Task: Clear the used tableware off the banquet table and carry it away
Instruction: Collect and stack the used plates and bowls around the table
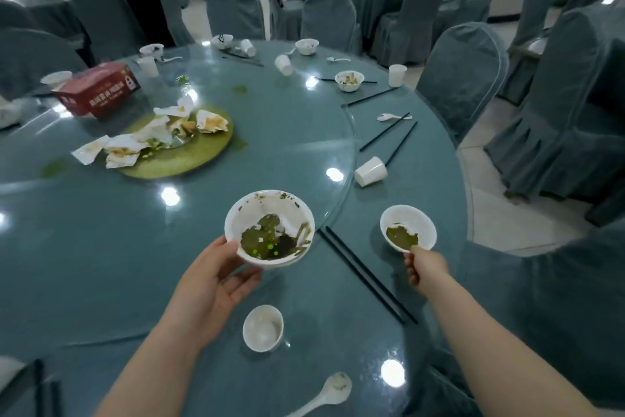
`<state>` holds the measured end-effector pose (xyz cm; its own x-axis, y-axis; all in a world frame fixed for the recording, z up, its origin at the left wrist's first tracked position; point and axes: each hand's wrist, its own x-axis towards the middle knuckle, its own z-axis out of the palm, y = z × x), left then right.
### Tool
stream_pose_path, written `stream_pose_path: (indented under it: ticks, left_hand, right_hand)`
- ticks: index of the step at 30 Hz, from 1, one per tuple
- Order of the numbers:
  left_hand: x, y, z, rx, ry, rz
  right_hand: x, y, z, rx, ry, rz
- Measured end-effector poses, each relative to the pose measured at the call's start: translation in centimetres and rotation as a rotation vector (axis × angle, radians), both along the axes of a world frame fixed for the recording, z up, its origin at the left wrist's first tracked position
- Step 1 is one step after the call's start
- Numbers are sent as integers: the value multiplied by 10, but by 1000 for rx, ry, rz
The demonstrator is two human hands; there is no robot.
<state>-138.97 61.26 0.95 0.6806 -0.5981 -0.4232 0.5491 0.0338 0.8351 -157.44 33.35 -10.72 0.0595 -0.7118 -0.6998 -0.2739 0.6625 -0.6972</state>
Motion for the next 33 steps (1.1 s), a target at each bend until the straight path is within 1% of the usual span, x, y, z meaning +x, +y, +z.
stream_pose_path:
  ticks: [3,6,9,12,16,19,22,25,30,31,33]
  left_hand:
    - [-5,11,0,-2,14,32]
    - [-15,23,4,-14,12,46]
    - [-26,39,12,-34,-2,36]
    - [-39,64,23,-70,-4,22]
    - [-61,106,37,-120,-29,-54]
    - [-80,137,46,-142,-59,-102]
    - [-103,158,59,-182,-95,-163]
    - [-132,163,76,-191,-117,-239]
    - [-193,148,92,-256,-84,-355]
    - [-206,143,94,-268,-80,-380]
    - [-237,130,98,-276,-84,-441]
  right_hand:
    - [17,25,22,-45,-88,66]
    - [22,58,61,-129,-191,160]
    - [15,95,109,-209,-307,286]
    - [-4,141,156,-305,-360,395]
    - [-31,212,204,-429,-349,539]
    - [-50,262,224,-494,-295,624]
    - [-76,295,237,-544,-243,684]
    - [-107,310,252,-605,-183,645]
    - [-174,314,259,-780,-13,446]
    - [-188,313,257,-755,-32,411]
    - [-220,308,255,-614,-145,358]
